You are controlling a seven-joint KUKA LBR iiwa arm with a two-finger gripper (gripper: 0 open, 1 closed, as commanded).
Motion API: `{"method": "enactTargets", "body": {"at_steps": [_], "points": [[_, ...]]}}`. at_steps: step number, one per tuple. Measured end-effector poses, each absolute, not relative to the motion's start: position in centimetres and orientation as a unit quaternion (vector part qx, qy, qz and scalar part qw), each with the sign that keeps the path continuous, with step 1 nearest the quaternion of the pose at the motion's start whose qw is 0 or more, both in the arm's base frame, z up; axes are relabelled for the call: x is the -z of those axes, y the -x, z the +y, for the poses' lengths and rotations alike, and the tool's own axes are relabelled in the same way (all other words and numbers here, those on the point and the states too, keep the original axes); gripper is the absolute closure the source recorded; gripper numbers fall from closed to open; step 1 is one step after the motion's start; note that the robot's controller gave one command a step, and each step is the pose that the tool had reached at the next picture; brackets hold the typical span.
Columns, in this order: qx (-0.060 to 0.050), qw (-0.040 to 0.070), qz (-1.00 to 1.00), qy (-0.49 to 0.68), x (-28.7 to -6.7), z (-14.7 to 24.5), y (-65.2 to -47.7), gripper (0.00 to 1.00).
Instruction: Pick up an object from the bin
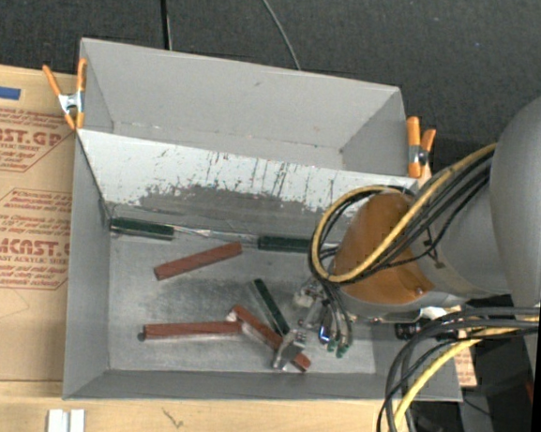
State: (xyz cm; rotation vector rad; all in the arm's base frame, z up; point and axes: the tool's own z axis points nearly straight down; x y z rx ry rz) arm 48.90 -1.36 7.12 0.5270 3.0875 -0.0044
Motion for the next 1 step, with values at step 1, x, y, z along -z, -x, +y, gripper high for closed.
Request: {"method": "enactTargets", "body": {"at_steps": [1], "points": [[0.000, 0.012, 0.973, -0.232, -7.51, -0.88, -48.69, 1.00]]}}
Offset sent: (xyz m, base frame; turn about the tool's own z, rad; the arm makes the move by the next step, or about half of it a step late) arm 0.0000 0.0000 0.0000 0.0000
